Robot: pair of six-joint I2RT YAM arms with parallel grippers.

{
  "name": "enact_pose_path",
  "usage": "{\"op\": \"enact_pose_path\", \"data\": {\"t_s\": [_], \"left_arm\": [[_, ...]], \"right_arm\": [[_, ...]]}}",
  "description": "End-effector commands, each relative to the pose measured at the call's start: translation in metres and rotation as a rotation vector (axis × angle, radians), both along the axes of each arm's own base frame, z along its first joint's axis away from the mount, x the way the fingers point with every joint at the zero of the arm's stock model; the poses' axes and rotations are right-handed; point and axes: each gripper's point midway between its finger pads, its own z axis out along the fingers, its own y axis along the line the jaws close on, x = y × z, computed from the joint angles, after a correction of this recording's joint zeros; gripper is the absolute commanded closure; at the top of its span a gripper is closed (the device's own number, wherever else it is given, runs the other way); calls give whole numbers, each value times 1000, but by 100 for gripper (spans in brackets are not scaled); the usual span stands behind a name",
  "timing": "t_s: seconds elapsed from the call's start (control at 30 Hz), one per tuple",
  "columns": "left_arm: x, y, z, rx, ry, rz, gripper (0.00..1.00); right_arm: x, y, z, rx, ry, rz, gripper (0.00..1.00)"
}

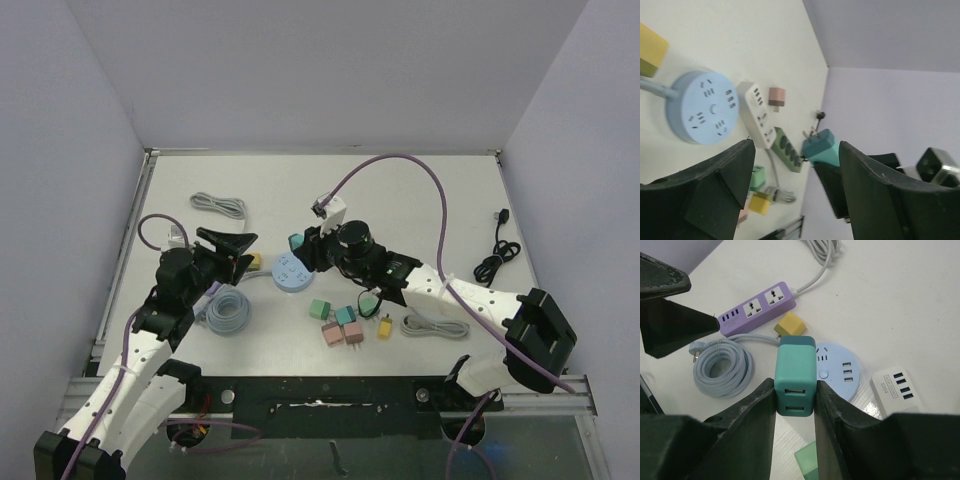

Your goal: Insert the plug

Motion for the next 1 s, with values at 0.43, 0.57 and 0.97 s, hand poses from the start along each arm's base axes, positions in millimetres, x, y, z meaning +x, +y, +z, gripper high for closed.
{"op": "enact_pose_path", "data": {"t_s": [0.43, 0.57, 0.97], "left_arm": [[-20, 36, 6, 675, -149, -197, 34], [-24, 44, -1, 715, -127, -185, 34], [-26, 29, -18, 690, -134, -282, 34]], "right_arm": [[2, -25, -51, -412, 363, 115, 98], [14, -19, -61, -479, 403, 104, 100], [26, -6, -80, -583, 487, 117, 100]]}}
